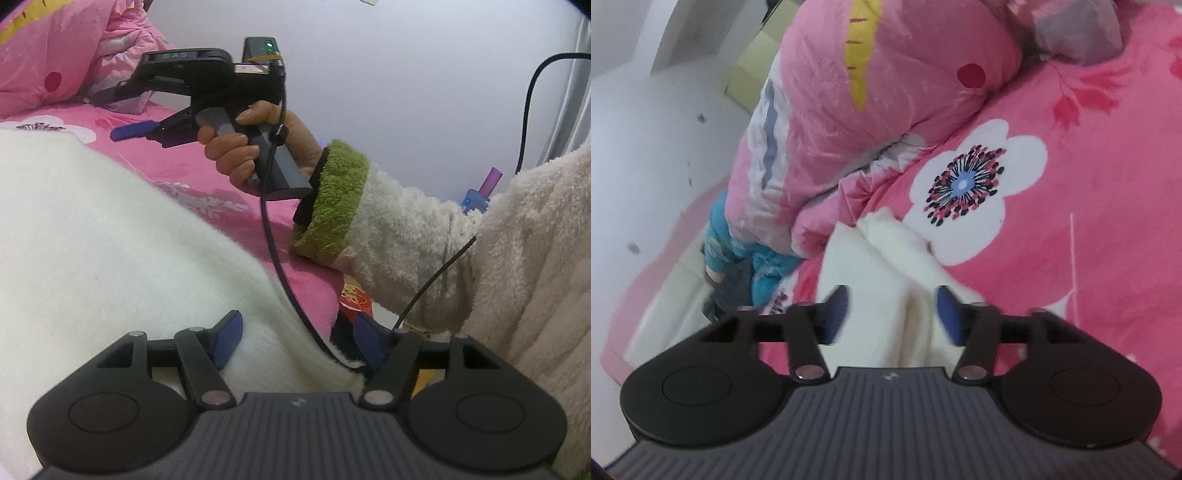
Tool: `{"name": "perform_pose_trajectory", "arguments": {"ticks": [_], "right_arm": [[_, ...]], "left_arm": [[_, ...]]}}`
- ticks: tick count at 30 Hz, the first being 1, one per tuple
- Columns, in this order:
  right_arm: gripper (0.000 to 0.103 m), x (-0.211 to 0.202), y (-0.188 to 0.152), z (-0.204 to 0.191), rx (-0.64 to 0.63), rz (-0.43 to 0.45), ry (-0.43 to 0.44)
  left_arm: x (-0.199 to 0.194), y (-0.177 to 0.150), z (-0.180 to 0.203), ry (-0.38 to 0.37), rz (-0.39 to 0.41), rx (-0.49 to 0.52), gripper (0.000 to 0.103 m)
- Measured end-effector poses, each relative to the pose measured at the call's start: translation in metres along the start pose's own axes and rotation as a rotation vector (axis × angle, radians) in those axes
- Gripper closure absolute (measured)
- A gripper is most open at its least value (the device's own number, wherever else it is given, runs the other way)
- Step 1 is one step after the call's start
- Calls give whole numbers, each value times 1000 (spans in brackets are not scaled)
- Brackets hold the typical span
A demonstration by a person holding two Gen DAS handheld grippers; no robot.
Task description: Fold clothes
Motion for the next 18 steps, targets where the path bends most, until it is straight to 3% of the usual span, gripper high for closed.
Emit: {"name": "perform_pose_trajectory", "arguments": {"ticks": [8,11,13,18], "right_arm": [[46,27,-2,-21,-154,-20,-57],[61,38,-3,-29,-211,-27,-78],[79,45,-4,-34,-249,-32,-92],[88,47,0,-50,-298,-5,-88]], "left_arm": [[-4,-5,13,6,11,4,35],[-7,-11,20,-2,22,-6,35],[-8,-17,24,-5,32,-16,35],[-6,-17,26,-2,39,-47,35]]}}
Point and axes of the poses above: each gripper's, at about its wrist camera, not at the fingertips, and x roughly the way its jaws point, z to its right, y to its top, the point moved 3 cm from there along x, roughly the way its jaws point
